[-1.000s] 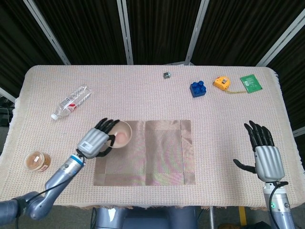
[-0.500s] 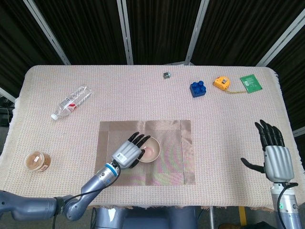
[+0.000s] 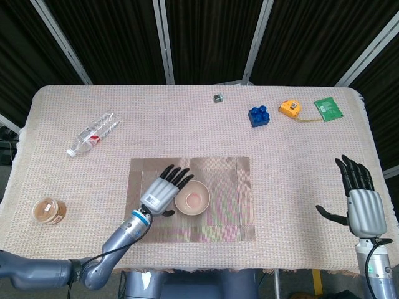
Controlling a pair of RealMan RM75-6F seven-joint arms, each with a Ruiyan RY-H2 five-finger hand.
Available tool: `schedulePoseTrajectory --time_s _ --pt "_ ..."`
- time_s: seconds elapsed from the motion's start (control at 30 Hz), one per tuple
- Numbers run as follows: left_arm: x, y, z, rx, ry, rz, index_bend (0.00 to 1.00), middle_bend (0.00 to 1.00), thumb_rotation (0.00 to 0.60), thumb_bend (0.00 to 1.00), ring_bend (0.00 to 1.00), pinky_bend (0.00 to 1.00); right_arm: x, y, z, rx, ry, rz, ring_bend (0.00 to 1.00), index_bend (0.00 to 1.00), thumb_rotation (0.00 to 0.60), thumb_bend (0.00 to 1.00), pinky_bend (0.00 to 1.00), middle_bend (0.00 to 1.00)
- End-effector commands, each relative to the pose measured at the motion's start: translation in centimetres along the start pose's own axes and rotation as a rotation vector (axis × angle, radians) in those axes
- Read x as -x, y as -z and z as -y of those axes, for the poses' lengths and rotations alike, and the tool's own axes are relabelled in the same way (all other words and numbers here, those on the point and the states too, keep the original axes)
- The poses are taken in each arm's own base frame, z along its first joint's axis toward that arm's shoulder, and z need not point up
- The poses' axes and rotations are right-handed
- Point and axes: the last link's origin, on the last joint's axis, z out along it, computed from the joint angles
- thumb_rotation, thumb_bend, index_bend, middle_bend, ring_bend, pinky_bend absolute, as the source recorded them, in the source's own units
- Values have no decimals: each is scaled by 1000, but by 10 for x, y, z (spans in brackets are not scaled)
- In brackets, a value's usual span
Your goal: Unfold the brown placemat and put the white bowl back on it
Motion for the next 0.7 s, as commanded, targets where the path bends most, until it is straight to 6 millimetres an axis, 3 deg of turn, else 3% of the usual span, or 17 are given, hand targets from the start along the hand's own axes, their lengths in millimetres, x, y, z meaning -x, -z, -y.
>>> schedulePoseTrajectory --time_s 0.03,0.1,0.2,0.37,0.5,0.7 --pt "-29 23 40 -123 8 -98 0 0 600 31 0 0 0 1 0 -2 3 -1 0 4 600 0 0 0" --pt "-41 40 65 -205 3 -145 0 0 600 31 0 0 0 1 0 -4 7 1 0 4 600 0 0 0" --pt "-55 81 109 -336 -1 -200 0 0 600 30 0 0 0 2 1 -7 9 5 0 4 600 0 0 0" --pt "-57 145 161 -490 28 -242 0 0 600 31 0 0 0 2 3 -16 12 5 0 3 600 0 0 0" --pt "-49 187 184 -555 61 -260 0 0 600 30 0 0 0 2 3 -12 13 3 0 2 600 0 0 0" --pt "-35 233 195 -579 74 -259 0 0 600 31 0 0 -2 1 4 -15 20 -7 0 2 600 0 0 0"
